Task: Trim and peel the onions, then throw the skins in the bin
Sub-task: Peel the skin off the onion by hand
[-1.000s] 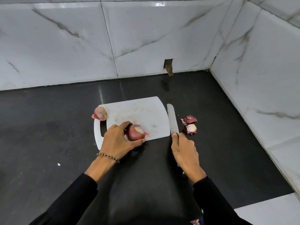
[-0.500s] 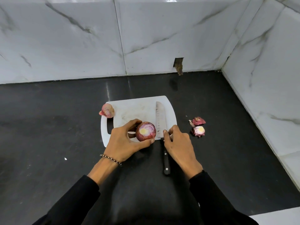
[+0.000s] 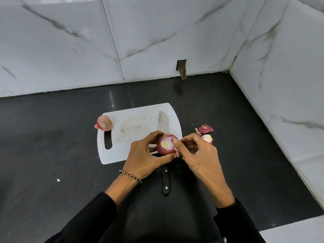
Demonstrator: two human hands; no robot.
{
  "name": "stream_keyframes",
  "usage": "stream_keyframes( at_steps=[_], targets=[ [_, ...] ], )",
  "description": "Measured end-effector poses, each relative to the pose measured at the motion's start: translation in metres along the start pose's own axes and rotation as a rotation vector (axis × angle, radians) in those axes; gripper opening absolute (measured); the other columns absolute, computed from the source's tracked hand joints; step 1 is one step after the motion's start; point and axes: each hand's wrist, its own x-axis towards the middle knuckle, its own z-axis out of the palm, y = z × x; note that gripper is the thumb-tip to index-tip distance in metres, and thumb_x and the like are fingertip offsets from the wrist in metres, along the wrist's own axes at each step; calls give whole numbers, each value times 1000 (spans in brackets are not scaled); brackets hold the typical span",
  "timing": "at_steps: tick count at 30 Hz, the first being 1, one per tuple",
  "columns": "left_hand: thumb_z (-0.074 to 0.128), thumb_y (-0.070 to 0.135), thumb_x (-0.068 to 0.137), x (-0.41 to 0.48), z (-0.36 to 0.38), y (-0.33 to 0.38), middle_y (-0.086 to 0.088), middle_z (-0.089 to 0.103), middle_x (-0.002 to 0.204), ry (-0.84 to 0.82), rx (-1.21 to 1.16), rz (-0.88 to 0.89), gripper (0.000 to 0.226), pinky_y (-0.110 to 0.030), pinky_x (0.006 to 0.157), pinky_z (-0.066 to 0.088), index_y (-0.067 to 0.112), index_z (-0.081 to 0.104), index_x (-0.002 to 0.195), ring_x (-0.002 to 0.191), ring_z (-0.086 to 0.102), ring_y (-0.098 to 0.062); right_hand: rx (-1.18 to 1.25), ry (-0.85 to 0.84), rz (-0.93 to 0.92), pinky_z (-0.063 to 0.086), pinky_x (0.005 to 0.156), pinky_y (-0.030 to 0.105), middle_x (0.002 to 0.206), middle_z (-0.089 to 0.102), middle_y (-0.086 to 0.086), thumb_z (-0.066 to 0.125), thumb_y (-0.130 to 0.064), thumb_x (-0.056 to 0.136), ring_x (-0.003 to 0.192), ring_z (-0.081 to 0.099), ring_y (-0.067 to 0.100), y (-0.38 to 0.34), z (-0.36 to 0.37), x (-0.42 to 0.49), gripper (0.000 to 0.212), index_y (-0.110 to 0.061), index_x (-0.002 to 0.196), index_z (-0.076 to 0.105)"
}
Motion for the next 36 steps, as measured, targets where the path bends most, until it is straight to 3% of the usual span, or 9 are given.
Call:
stream_keyframes(
  at_steps=[4, 7, 11, 17, 22, 25, 28, 32, 36],
  targets=[
    [91, 36, 62, 8, 16, 9, 24, 67, 99, -15, 9, 33, 54, -11, 77, 53, 48, 59, 103, 94, 63, 6, 123, 66, 50, 55, 75, 13, 81, 75, -17, 77, -43, 87, 80, 71, -4, 15, -12, 1, 17, -28, 94, 75],
    [91, 33, 63, 13, 27, 17, 26, 64, 95, -21, 30, 54, 55, -4, 73, 47, 53, 53, 98, 93, 60, 13, 165, 100, 82, 57, 78, 18, 80, 76, -17, 76, -37, 89, 79, 72, -2, 23, -22, 3, 12, -27, 94, 78],
    [91, 30, 64, 20, 40, 21, 30, 59, 95, -44, 17, 45, 55, -1, 68, 44, 47, 53, 101, 90, 57, 19, 132, 127, 85, 56, 76, 17, 78, 75, -15, 72, -36, 92, 78, 72, -2, 28, -31, 7, 13, -26, 97, 78],
    [91, 39, 61, 30, 49, 18, 18, 67, 105, -31, -54, -26, 61, -4, 70, 48, 30, 65, 115, 96, 62, 7, 87, 103, 0, 54, 75, 11, 91, 74, -12, 71, -26, 94, 85, 70, -6, 29, -41, 14, 5, -30, 98, 73],
    [91, 37, 62, 33, 50, 12, 14, 71, 108, -34, -223, -120, 62, -20, 85, 56, 27, 67, 118, 102, 65, 2, 116, 121, -80, 53, 82, 10, 99, 73, -16, 75, -25, 92, 95, 68, -5, 27, -44, 13, 11, -35, 98, 73],
    [89, 22, 68, 36, 49, 7, 3, 72, 113, -101, -388, -175, 55, -37, 99, 52, 21, 68, 120, 109, 67, -13, 137, 102, -122, 53, 86, 13, 106, 71, -18, 74, -25, 92, 101, 68, -1, 25, -44, 13, 14, -31, 104, 75],
    [83, 15, 69, 39, 51, 6, -11, 70, 117, -166, -633, -205, 56, -49, 102, 48, 10, 66, 122, 113, 65, -29, 172, 56, -179, 53, 85, 13, 107, 69, -20, 75, -22, 90, 104, 67, 1, 21, -46, 13, 20, -29, 109, 74],
    [73, 22, 69, 44, 53, 13, -29, 59, 125, -210, -882, -295, 63, -43, 100, 49, -9, 57, 122, 116, 59, -40, 186, 11, -241, 54, 80, 15, 111, 67, -15, 83, -22, 83, 105, 66, 7, 19, -50, 15, 34, -26, 114, 71],
    [67, 19, 74, 46, 55, 19, -20, 64, 109, -293, -992, -289, 29, -39, 96, 51, 6, 74, 99, 107, 60, -31, 108, 39, -261, 58, 80, 23, 115, 62, -17, 89, -34, 73, 109, 63, 9, 19, -53, 19, 50, -29, 118, 69]
  ],
)
